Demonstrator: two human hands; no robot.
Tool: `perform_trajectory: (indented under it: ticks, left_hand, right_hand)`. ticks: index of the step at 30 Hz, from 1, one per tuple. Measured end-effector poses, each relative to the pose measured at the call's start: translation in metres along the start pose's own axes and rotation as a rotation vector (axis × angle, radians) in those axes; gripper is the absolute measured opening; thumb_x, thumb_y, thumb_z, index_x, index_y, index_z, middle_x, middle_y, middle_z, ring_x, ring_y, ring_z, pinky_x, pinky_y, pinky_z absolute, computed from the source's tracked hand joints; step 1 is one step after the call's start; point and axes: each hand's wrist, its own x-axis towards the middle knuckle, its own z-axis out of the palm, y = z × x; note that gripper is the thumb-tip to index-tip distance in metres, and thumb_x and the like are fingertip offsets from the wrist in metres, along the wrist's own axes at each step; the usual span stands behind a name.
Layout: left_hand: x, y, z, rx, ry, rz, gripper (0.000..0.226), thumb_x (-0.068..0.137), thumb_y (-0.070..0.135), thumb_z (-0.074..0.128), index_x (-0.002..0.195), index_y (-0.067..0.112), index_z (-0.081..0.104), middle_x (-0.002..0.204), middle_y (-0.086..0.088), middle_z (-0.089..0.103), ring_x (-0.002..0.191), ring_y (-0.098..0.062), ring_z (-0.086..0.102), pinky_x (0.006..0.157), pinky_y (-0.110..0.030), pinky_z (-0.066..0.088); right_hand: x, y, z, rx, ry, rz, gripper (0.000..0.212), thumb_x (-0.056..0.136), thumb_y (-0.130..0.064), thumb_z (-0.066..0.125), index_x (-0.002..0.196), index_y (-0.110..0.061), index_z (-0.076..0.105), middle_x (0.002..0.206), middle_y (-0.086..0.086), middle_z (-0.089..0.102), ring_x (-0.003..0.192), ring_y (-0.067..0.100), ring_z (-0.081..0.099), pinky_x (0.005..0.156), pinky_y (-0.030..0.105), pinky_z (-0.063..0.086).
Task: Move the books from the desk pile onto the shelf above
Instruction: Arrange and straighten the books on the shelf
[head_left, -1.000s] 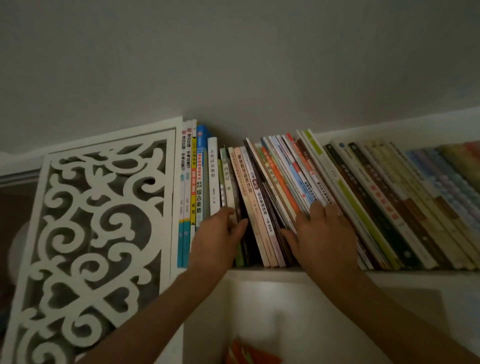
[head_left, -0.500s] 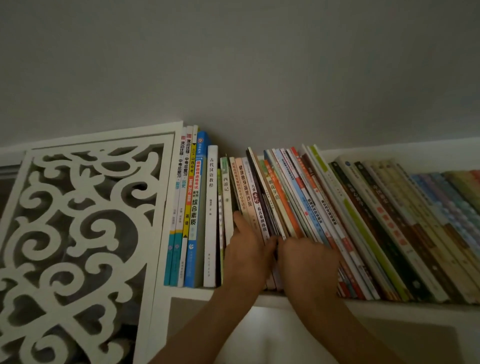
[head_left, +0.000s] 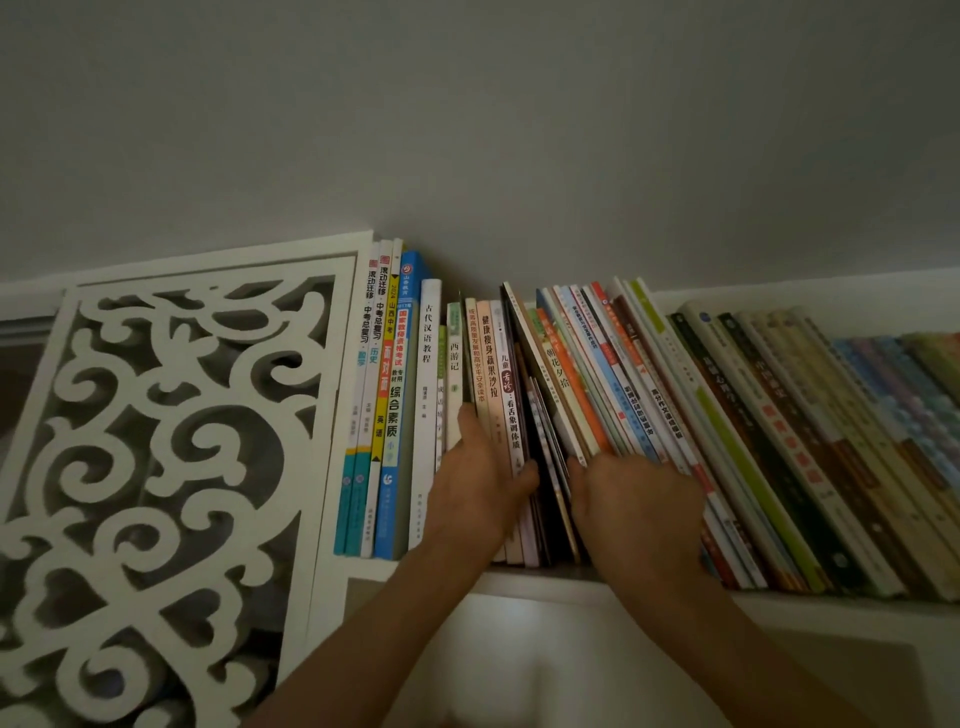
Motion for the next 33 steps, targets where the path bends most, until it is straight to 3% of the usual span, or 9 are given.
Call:
perform_trajectory:
  ticks: [3,6,10,14,17,21,28,31,33]
  left_hand:
    - [-0.003,0.001,0.0,-0.026,-0.017,0.002,0.077,0.085,0.026,0.067,0.142,0.017,0.015,0.132,-0.007,0.053,0.111,-0.02,0.057,0.08,-0.02,0.041]
    - [-0.012,0.004,0.01,0.002,-0.008,0.032,0.108,0.078,0.036,0.072,0.147,0.026,-0.009,0.143,-0.005,0.039,0.124,-0.019,0.047,0.096,-0.029,0.041]
    - [-0.016,0.004,0.023,0.084,0.078,0.096,0.061,0.083,0.042,0.064,0.131,0.034,0.026,0.113,0.0,0.04,0.105,-0.018,0.055,0.081,-0.026,0.048]
    - [-0.019,-0.001,0.025,0.08,0.084,0.15,0.054,0.084,0.044,0.06,0.129,0.031,0.033,0.126,-0.005,0.04,0.102,-0.011,0.05,0.079,-0.021,0.045]
    - [-0.021,-0.003,0.031,0.105,0.082,0.168,0.053,0.084,0.047,0.058,0.13,0.034,0.036,0.138,-0.005,0.03,0.122,-0.016,0.043,0.089,-0.027,0.046]
    - [-0.018,0.004,0.039,0.149,0.16,0.047,0.035,0.084,0.044,0.062,0.116,0.03,0.053,0.138,-0.007,0.029,0.125,-0.025,0.044,0.089,-0.039,0.052]
    - [-0.009,0.024,0.033,0.341,0.188,-0.08,0.031,0.088,0.047,0.055,0.105,0.023,0.065,0.116,-0.007,0.046,0.099,-0.023,0.056,0.079,-0.035,0.054]
    - [-0.005,0.028,0.033,0.41,0.115,-0.124,0.035,0.09,0.044,0.053,0.114,0.02,0.063,0.12,-0.011,0.043,0.109,-0.025,0.049,0.089,-0.038,0.05]
    - [-0.005,0.032,0.037,0.416,0.095,-0.196,0.038,0.093,0.042,0.05,0.12,0.019,0.06,0.129,-0.012,0.034,0.119,-0.027,0.038,0.101,-0.04,0.038]
  right_hand:
    - [0.001,0.003,0.0,0.003,-0.013,-0.012,0.047,0.043,-0.018,0.094,0.034,-0.01,0.048,0.029,0.003,0.037,0.023,0.011,0.03,0.045,0.014,0.024]
    - [-0.001,0.012,0.003,-0.034,-0.028,-0.05,0.043,0.05,-0.025,0.092,0.039,-0.01,0.053,0.033,0.004,0.041,0.027,0.014,0.036,0.041,0.017,0.029]
    - [-0.003,0.023,0.001,-0.086,0.062,-0.11,0.035,0.066,-0.038,0.08,0.066,-0.008,0.063,0.056,0.014,0.061,0.062,0.029,0.06,0.059,0.034,0.048]
    - [0.005,0.033,-0.001,-0.033,0.126,-0.066,0.049,0.067,-0.05,0.068,0.087,-0.007,0.056,0.086,0.019,0.057,0.079,0.033,0.054,0.069,0.04,0.045]
    - [0.006,0.038,0.0,0.01,0.127,-0.081,0.049,0.067,-0.049,0.068,0.091,-0.007,0.057,0.098,0.02,0.056,0.092,0.035,0.052,0.08,0.047,0.046]
    - [0.006,0.039,0.004,0.076,0.105,-0.084,0.046,0.066,-0.043,0.075,0.091,-0.008,0.058,0.104,0.019,0.055,0.105,0.035,0.044,0.099,0.062,0.035]
    - [0.006,0.039,0.004,0.078,0.07,-0.089,0.045,0.067,-0.047,0.068,0.09,-0.01,0.06,0.108,0.018,0.056,0.111,0.035,0.045,0.102,0.063,0.029]
    - [0.006,0.039,0.004,0.06,0.061,-0.089,0.047,0.065,-0.047,0.074,0.09,-0.01,0.06,0.107,0.018,0.056,0.11,0.036,0.047,0.102,0.062,0.029]
    - [0.006,0.039,0.003,0.062,0.051,-0.087,0.048,0.064,-0.046,0.076,0.091,-0.009,0.06,0.107,0.018,0.056,0.111,0.036,0.046,0.103,0.062,0.028]
